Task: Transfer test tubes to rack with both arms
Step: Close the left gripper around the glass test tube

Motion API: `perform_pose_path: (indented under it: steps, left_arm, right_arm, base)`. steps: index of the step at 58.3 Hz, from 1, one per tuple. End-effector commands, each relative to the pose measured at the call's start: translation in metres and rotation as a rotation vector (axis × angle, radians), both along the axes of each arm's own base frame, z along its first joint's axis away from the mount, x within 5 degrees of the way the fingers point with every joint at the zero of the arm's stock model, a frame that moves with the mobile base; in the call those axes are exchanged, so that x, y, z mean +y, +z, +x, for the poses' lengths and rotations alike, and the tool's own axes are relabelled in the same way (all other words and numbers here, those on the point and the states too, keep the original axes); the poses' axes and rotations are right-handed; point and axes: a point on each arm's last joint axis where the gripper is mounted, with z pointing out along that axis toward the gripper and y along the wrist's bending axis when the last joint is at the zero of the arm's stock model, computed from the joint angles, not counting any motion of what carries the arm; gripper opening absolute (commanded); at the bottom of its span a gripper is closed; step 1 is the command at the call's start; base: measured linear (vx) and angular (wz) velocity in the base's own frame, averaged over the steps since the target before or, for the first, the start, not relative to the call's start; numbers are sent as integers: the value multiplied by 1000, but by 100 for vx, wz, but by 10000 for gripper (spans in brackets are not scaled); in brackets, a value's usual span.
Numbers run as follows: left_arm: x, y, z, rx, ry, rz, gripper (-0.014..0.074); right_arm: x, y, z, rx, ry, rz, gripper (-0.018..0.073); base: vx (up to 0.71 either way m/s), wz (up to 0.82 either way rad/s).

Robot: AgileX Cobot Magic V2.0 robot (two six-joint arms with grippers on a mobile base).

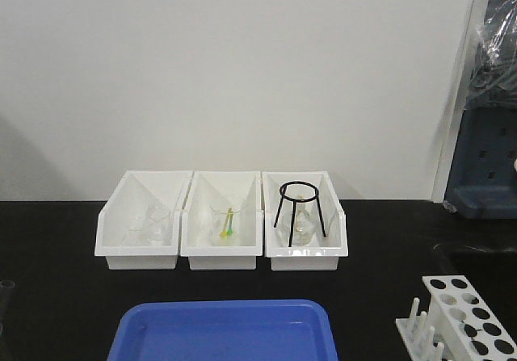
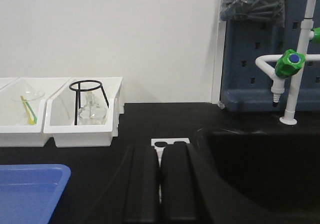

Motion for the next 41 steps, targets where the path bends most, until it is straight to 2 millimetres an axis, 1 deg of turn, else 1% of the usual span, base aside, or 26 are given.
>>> perform_pose_path:
  steps: [1,5,9,15,20,26,32,41]
  left_arm:
    - [0,15,6,-71,2,-3,397]
    - [0,13,10,-52,2,-4,453]
    - [0,11,13,-34,2,-3,489]
    - [0,7,19,9,-2,52,534]
    - [0,3,27,44,-12,148,566]
    - [0,0,39,39,-24,237,573]
    - [-1,-3,53,24,-35,256,573]
    - [-2,-20,80,66,-66,281,573]
  right_arm:
    - [0,18,4,-101,2,-13,222]
    - [0,17,5,-92,2,-13,289]
    - [0,17,6,-89,2,-13,344]
    - [0,17,6,-88,2,-13,390]
    - [0,17,6,-87,2,-13,400]
    - [0,17,6,-87,2,-13,399]
    - [0,17,6,-87,2,-13,399]
    - [0,17,6,-86,2,-13,399]
  base:
    - [0,0]
    - [0,0]
    - [0,0]
    - [0,0]
    - [0,0]
    - [0,0]
    - [0,0]
    - [0,0]
